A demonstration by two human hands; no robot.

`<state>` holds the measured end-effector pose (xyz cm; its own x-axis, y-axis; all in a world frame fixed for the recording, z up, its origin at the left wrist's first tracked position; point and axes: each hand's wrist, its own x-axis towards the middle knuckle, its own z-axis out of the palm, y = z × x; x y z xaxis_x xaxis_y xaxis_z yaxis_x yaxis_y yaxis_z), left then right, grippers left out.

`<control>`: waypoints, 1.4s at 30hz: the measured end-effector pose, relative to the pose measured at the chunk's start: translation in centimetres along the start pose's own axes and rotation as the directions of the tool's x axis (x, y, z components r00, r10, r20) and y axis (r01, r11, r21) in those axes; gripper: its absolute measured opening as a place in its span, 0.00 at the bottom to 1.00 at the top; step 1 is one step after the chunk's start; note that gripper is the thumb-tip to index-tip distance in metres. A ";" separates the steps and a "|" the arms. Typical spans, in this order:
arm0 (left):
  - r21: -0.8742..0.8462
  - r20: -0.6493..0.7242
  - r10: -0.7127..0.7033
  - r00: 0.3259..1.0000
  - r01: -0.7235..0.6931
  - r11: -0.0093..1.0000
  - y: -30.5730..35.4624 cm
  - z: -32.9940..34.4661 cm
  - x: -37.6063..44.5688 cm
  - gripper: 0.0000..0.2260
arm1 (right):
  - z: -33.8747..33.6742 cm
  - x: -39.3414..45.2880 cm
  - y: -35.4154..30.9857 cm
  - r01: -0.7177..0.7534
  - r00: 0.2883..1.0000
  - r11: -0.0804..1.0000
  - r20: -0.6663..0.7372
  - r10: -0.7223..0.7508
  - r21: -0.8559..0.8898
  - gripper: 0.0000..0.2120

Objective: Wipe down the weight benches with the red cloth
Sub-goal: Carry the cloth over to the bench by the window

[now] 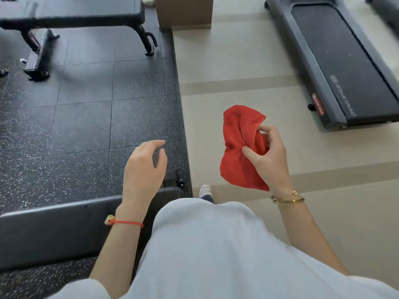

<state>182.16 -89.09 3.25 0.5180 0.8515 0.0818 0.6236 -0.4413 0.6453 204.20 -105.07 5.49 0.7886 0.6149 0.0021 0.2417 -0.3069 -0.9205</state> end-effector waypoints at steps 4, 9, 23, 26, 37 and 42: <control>0.028 -0.015 -0.013 1.000 0.014 1.000 0.3 0.1 6.7 0.12 | 1.9 7.8 -1.4 0.035 0.998 0.999 0.050 -0.036 0.008 0.22; 0.058 -0.051 -0.068 0.996 0.071 0.996 0.2 0.0 13.8 0.12 | 5.1 15.7 -2.6 0.042 0.991 0.999 0.129 -0.044 0.015 0.22; 0.036 -0.171 -0.240 0.955 0.250 0.968 -2.5 1.3 38.3 0.12 | 18.5 43.4 -7.1 0.125 0.927 0.991 0.350 -0.134 0.049 0.21; 0.041 -0.226 -0.253 0.941 0.269 0.962 -3.3 0.1 44.5 0.12 | 22.2 50.0 -9.5 0.148 0.909 0.987 0.384 -0.163 0.068 0.22; 0.006 -0.314 -0.356 0.880 0.377 0.926 -9.7 -3.9 61.9 0.12 | 37.3 65.6 -15.7 0.199 0.847 0.977 0.487 -0.213 0.080 0.20; 0.009 -0.297 -0.343 0.891 0.362 0.932 -15.8 -6.6 71.4 0.12 | 45.5 71.8 -18.2 0.211 0.848 0.975 0.483 -0.220 0.074 0.20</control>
<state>205.42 -19.48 3.89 0.0733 0.9943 0.0773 0.7739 -0.1056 0.6245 230.73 -22.27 4.65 0.3424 0.9394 0.0153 0.3599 -0.1161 -0.9257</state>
